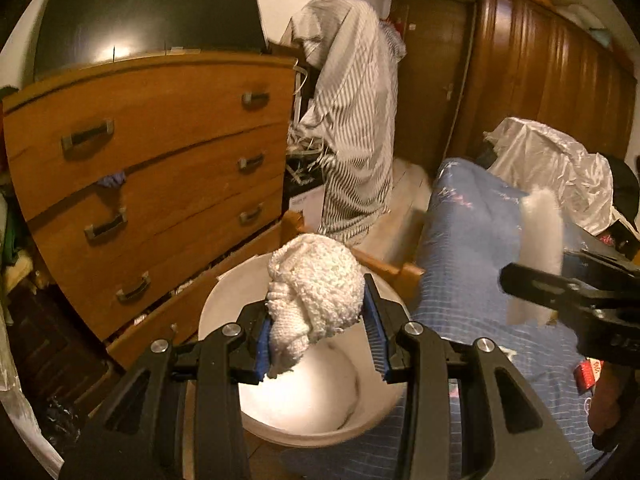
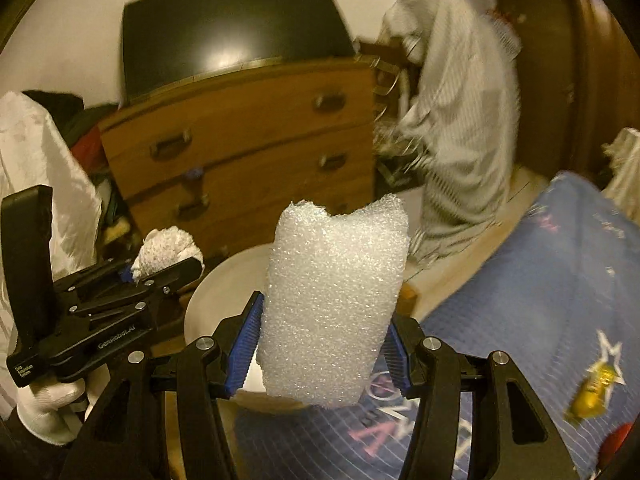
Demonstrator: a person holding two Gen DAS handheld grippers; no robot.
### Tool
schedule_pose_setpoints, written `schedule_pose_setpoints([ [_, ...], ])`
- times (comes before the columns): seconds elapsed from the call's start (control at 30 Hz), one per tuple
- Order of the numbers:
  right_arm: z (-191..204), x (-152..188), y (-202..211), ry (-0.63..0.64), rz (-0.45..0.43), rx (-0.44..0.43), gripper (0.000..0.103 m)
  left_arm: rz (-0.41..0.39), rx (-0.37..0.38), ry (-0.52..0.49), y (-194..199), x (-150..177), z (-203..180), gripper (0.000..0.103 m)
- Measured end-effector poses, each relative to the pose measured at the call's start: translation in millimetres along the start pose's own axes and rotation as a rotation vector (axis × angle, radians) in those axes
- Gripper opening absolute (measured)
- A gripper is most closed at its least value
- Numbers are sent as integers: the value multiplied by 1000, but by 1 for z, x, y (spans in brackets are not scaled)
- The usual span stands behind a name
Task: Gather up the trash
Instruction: 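Carry the towel and bubble wrap with both tools over the white bucket, then open the left tool to drop the towel into the bucket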
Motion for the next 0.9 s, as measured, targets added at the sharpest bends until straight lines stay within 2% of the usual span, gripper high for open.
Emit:
schedule_pose_setpoints([
  [0.17, 25, -3, -65, 18, 129, -57, 56, 70, 0, 24, -26, 4, 31, 38],
  [0.27, 35, 1, -89, 27, 180, -76, 56, 96, 1, 29, -39, 6, 39, 38],
  [0.6, 43, 12, -122, 28, 218, -90, 57, 140, 4, 58, -66, 16, 63, 38],
  [0.67, 41, 11, -125, 23, 217, -89, 59, 144, -4, 61, -68, 17, 69, 43],
  [0.7, 38, 11, -125, 15, 214, -92, 70, 146, -4, 63, -69, 17, 71, 57],
  [0.73, 34, 10, -125, 2, 206, -97, 83, 145, -3, 63, -69, 17, 73, 76],
  [0.77, 31, 8, -125, -20, 194, -106, 87, 134, -13, 60, -68, 17, 75, 82],
  [0.9, 21, 5, -123, -46, 180, -120, 87, 132, -20, 68, -70, 18, 83, 84],
])
Point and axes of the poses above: each gripper's, at about its wrist camera, not at the fingertips, and y roughly against the way its jaws point, z to its left, x to its underside, the point moved 6 cm from there along -y, roughly the way its jaws point, and after that the axes turned 15 degrees about x, right-handed, at the moved point
